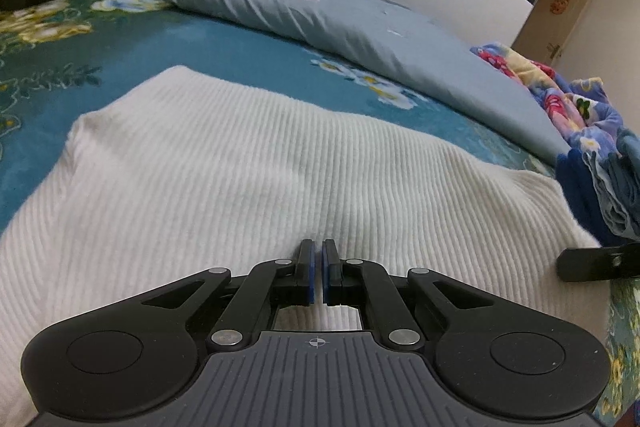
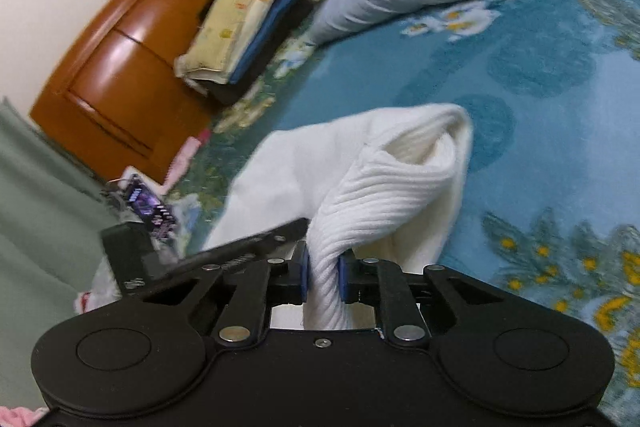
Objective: Fold clothes
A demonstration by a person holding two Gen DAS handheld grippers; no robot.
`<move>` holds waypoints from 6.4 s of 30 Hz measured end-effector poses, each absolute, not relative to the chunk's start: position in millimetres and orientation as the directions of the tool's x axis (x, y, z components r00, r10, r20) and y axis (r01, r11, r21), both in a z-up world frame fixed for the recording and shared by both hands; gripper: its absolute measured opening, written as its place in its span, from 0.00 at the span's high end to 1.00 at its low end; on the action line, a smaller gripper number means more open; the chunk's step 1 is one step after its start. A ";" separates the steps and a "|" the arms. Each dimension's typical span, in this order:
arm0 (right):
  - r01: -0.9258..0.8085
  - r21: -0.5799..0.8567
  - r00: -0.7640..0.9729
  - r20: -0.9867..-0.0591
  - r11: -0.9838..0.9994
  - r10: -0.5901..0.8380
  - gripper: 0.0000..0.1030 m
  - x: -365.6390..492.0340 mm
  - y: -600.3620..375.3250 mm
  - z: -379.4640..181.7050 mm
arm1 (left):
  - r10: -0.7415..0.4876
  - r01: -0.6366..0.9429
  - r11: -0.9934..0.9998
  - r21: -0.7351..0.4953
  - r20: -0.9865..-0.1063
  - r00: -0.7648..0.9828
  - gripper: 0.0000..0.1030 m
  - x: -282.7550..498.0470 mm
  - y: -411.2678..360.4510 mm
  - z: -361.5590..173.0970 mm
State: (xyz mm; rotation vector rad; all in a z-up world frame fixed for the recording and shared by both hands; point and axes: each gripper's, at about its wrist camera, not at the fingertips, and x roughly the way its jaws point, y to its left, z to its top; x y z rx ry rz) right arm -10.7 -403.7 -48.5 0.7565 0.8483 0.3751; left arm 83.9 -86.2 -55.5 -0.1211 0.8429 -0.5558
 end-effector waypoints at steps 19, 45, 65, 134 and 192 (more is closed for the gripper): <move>0.060 0.791 0.582 -0.524 0.609 0.622 0.60 -10.5 -418.0 -89.9 | -0.485 0.435 0.860 -0.265 -0.688 0.540 0.97 81.6 -93.0 -52.5; -0.084 0.731 0.627 -0.490 0.677 0.606 0.82 15.5 -352.7 -15.9 | -0.539 0.457 0.831 -0.317 -0.661 0.522 0.97 85.8 -82.4 -60.3; -0.223 0.556 0.456 -0.666 0.801 0.590 0.82 115.5 -208.4 11.6 | -0.480 0.287 0.871 -0.398 -0.570 0.667 0.96 78.6 59.1 -28.7; -0.176 0.276 0.612 -0.721 0.945 0.325 0.91 187.2 -246.7 62.6 | -0.543 0.390 0.838 -0.380 -0.523 0.657 0.94 12.1 41.2 -10.6; -0.376 0.200 0.540 -0.746 0.905 0.390 0.93 193.1 -204.4 11.8 | -0.447 0.310 0.894 -0.323 -0.607 0.657 0.94 22.4 42.5 -31.1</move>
